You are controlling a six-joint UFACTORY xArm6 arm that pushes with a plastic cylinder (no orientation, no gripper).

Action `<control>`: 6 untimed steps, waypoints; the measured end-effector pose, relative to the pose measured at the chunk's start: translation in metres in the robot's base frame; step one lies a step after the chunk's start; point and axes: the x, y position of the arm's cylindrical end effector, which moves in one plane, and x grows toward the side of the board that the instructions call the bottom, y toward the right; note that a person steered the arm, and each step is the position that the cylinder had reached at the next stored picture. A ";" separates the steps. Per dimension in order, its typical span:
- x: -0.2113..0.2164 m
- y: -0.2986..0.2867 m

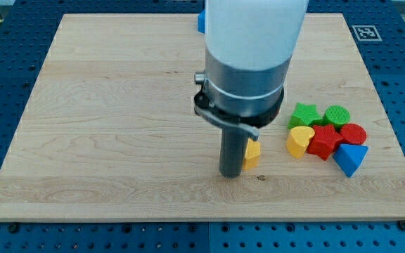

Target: Push yellow hexagon below blue cube

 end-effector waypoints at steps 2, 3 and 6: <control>0.026 0.033; 0.015 0.046; -0.027 0.046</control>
